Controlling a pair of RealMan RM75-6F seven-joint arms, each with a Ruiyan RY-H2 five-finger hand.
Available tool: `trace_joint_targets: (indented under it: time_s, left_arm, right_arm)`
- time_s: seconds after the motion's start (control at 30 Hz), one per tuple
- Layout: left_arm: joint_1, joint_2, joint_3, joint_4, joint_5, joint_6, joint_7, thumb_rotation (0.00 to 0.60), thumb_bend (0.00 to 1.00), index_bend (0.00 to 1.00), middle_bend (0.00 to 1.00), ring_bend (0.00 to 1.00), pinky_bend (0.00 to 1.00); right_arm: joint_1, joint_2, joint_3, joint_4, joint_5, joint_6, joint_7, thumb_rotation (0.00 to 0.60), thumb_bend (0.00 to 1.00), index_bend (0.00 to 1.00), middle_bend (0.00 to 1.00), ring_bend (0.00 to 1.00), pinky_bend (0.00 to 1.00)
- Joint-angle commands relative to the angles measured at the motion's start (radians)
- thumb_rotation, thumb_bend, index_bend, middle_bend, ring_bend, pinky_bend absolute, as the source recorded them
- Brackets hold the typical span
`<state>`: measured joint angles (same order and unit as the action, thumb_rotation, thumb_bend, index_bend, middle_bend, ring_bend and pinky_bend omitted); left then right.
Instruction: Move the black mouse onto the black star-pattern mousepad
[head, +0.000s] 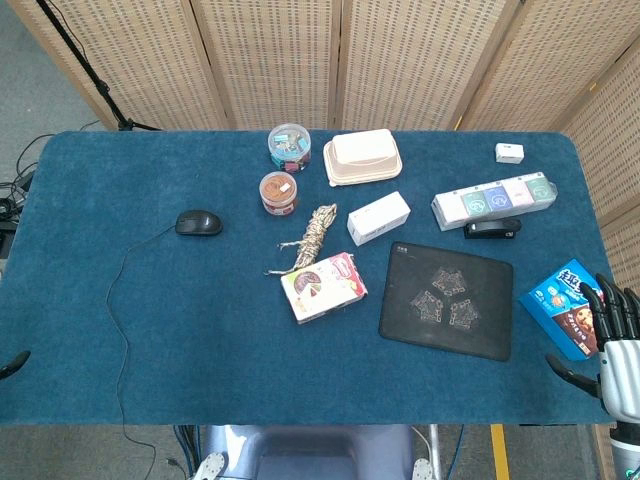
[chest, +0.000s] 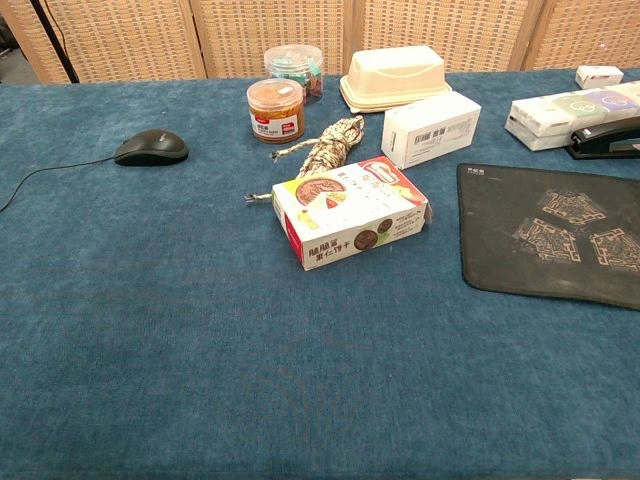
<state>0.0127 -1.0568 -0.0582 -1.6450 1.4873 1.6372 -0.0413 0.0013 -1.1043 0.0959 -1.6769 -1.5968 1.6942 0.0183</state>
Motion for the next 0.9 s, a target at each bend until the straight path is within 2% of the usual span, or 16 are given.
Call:
trace_joint_targets:
  time_s: [0.03,0.27,0.4,0.57,0.7,0.8,0.9]
  left_arm:
    - [0.002,0.005,0.002,-0.002,0.005,-0.001,-0.006,0.6,0.09,0.0,0.0,0.0,0.0]
    - [-0.003,0.013,0.005,0.001,0.012,-0.017,-0.016,0.6,0.09,0.0,0.0,0.0,0.0]
    - [-0.056,0.019,-0.028,0.025,-0.001,-0.076,-0.04,0.6,0.09,0.0,0.0,0.0,0.0]
    - [-0.241,0.035,-0.085,0.132,-0.012,-0.332,-0.187,0.6,0.09,0.0,0.0,0.0,0.0]
    - [-0.392,-0.007,-0.104,0.26,0.009,-0.524,-0.295,0.6,0.08,0.0,0.0,0.0,0.0]
    - [-0.474,-0.051,-0.112,0.351,0.017,-0.614,-0.355,0.6,0.08,0.0,0.0,0.0,0.0]
    - [-0.537,-0.113,-0.12,0.445,0.032,-0.649,-0.405,0.6,0.08,0.0,0.0,0.0,0.0]
  right_arm:
    - [-0.004,0.001,0.001,0.0,0.0,0.005,0.005,0.6,0.0,0.0,0.0,0.0,0.0]
    - [-0.01,0.005,-0.001,-0.006,-0.009,0.014,0.012,0.6,0.0,0.0,0.0,0.0,0.0]
    - [-0.011,0.009,0.001,-0.007,-0.009,0.016,0.027,0.6,0.0,0.0,0.0,0.0,0.0]
    - [-0.003,0.009,0.006,-0.005,0.007,-0.005,0.036,0.6,0.0,0.0,0.0,0.0,0.0]
    - [0.008,0.006,0.016,0.001,0.042,-0.037,0.04,0.6,0.0,0.0,0.0,0.0,0.0]
    - [0.012,0.006,0.024,0.006,0.065,-0.051,0.048,0.6,0.0,0.0,0.0,0.0,0.0]
    - [0.017,0.006,0.032,0.015,0.09,-0.068,0.065,0.6,0.0,0.0,0.0,0.0,0.0]
